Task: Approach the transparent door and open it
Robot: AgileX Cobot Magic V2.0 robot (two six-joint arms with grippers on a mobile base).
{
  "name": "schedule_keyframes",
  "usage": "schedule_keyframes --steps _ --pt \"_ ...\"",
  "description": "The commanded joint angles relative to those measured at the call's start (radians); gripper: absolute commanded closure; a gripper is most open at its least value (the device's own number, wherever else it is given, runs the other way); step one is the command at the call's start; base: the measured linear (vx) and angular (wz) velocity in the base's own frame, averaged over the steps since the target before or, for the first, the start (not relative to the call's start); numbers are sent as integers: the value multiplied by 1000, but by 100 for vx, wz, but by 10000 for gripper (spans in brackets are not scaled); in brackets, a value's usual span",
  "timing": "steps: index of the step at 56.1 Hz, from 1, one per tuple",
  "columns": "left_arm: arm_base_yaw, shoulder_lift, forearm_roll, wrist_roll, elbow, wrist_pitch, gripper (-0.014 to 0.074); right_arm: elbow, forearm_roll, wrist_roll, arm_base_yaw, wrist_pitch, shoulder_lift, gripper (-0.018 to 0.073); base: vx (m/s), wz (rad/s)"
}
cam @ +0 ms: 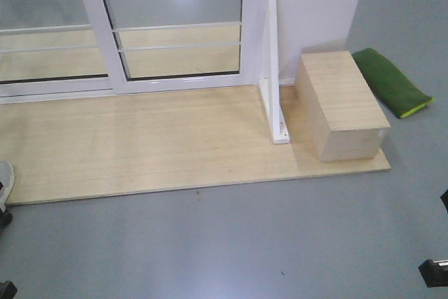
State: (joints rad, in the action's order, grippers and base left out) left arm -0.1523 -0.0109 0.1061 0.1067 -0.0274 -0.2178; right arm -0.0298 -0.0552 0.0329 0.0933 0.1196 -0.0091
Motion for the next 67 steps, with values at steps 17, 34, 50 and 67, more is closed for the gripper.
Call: schedule_keyframes --steps 17,34,50,67 --pt "-6 -14 12 -2 26 78 594 -2 2 6 -6 -84 -16 564 49 33" --pt "-6 -14 12 -2 26 78 594 -2 2 6 -6 -84 -16 564 49 21" --pt "-6 -14 12 -2 26 78 594 -2 2 6 -6 -84 -16 564 47 -6" --pt "-6 -14 12 -2 26 78 594 -2 2 6 -6 -84 -16 564 43 -11"
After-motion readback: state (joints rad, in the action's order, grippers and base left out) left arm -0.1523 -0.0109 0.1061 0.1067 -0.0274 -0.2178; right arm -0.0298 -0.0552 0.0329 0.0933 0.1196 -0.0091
